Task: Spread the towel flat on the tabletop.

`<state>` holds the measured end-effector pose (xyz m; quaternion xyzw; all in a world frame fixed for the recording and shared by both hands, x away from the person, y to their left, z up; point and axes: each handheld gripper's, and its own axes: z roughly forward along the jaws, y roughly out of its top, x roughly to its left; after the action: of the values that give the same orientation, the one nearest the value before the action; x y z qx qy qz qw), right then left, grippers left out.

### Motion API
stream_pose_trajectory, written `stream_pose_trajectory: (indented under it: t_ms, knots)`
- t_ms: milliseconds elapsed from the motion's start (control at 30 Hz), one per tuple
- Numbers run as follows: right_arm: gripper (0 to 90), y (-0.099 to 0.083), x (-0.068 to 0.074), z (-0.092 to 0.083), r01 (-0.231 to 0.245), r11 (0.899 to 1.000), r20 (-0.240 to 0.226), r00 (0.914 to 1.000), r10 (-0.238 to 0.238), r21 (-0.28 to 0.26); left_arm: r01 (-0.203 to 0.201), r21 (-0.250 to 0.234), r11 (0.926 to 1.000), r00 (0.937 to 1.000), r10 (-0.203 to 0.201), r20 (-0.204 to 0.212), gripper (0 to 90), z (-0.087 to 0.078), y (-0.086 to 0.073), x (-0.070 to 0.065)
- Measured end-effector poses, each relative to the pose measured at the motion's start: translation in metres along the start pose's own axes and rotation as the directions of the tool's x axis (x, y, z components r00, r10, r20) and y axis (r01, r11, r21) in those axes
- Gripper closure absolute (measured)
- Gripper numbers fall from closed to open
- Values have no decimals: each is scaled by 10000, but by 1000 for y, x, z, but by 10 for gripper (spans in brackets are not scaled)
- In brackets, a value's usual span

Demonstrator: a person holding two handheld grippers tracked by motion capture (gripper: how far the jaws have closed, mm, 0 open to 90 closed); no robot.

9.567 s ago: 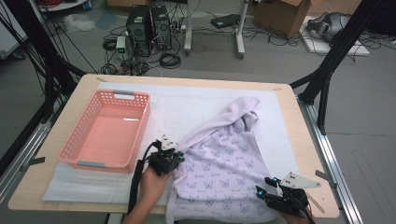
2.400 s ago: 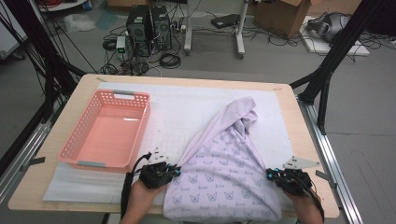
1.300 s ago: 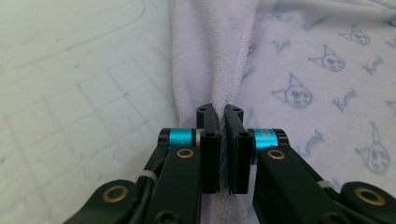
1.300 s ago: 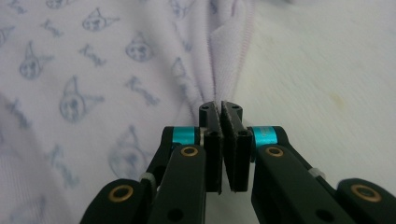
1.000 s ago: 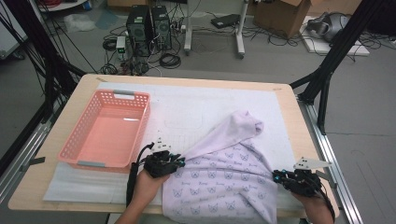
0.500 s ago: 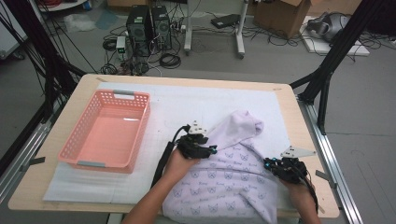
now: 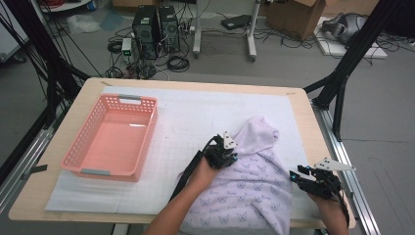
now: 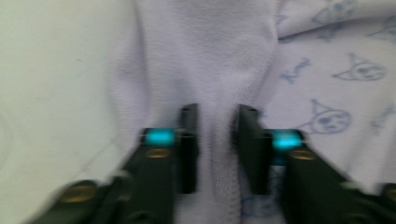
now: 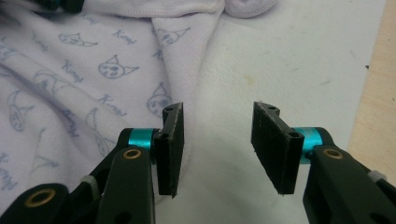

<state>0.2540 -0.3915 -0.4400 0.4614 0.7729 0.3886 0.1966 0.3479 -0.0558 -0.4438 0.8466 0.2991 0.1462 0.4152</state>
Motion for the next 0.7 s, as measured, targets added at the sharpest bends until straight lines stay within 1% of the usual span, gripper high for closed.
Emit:
stream_pose_trajectory:
  t_ms: [33, 67, 133, 167, 200, 233, 267, 300, 333, 367, 400, 433, 467, 500, 533, 567, 600, 633, 667, 700]
  knots:
    - [538, 0, 1, 0, 17, 10000, -14, 10000, -17, 1, 549, -27, 9985, 9985, -548, 90, 837, -3, 0, 6]
    - [538, 0, 1, 0, 48, 10000, -33, 10000, -48, 40, 1061, -83, 9943, 9943, -1060, 97, 842, -6, -1, 14]
    - [539, 0, 2, 2, 94, 9999, -69, 9999, -93, 39, 1766, -440, 9833, 9842, -1770, -72, 842, -15, -3, 28]
    - [541, 0, 2, 2, 103, 9999, -79, 9999, -103, 39, 2304, -770, 9700, 9720, -2332, -293, 842, -24, -6, 40]
    - [542, 0, 3, 2, 62, 10000, -96, 9999, -62, 49, 2636, -1057, 9588, 9604, -2712, -646, 842, -31, -8, 50]
    - [542, 0, 3, 3, 99, 9999, -106, 9999, -99, 43, 2768, -1209, 9533, 9497, -2906, -1169, 842, -39, -11, 60]
    - [542, 0, 3, 3, 98, 9999, -133, 9999, -97, 50, 2781, -1243, 9525, 9387, -2969, -1752, 843, -45, -15, 69]
    - [542, 1, 3, 3, 92, 9999, -140, 9999, -91, 56, 2811, -1172, 9525, 9296, -3005, -2133, 842, -50, -20, 78]
    - [542, 1, 3, 3, 101, 9999, -145, 9998, -101, 27, 2977, -1088, 9484, 9208, -3153, -2294, 841, -55, -25, 85]
    - [542, 1, 4, 4, 97, 10000, -173, 9998, -97, 2, 3125, -1032, 9443, 9147, -3285, -2354, 826, -59, -29, 91]
    - [542, 2, 4, 4, 85, 10000, -170, 9998, -85, 10, 3172, -1019, 9429, 9113, -3328, -2424, 749, -62, -32, 94]
    - [542, 3, 5, 5, 87, 10000, -177, 9998, -88, -48, 3193, -1035, 9420, 9101, -3353, -2434, 685, -65, -35, 95]
    - [542, 4, 5, 5, 57, 10000, -232, 9997, -58, -67, 3159, -1077, 9427, 9148, -3327, -2291, 621, -68, -36, 94]
    - [549, 5, 6, 6, 43, 9998, -265, 9996, -48, -171, 3095, -1111, 9444, 9220, -3267, -2079, 585, -71, -37, 92]
    - [578, 6, 7, 7, 73, 9998, -335, 9994, -79, -204, 3048, -1083, 9462, 9307, -3200, -1770, 548, -73, -37, 89]
    - [588, 8, 8, 7, 73, 9997, -393, 9992, -83, -252, 3008, -1003, 9484, 9397, -3127, -1383, 515, -74, -38, 86]
    - [593, 9, 9, 7, 74, 9995, -394, 9992, -86, -294, 2785, -782, 9572, 9519, -2860, -1099, 507, -75, -39, 79]
    - [599, 10, 10, 8, -7, 9995, -451, 9990, -7, -303, 2450, -567, 9679, 9591, -2505, -1319, 504, -75, -42, 74]
    - [599, 11, 12, 10, -66, 9996, -530, 9986, 50, -287, 2321, -417, 9718, 9625, -2357, -1341, 487, -74, -44, 71]
    - [592, 11, 13, 12, -21, 9997, -549, 9985, 8, -235, 2332, 23, 9724, 9636, -2308, -1350, 480, -73, -45, 71]
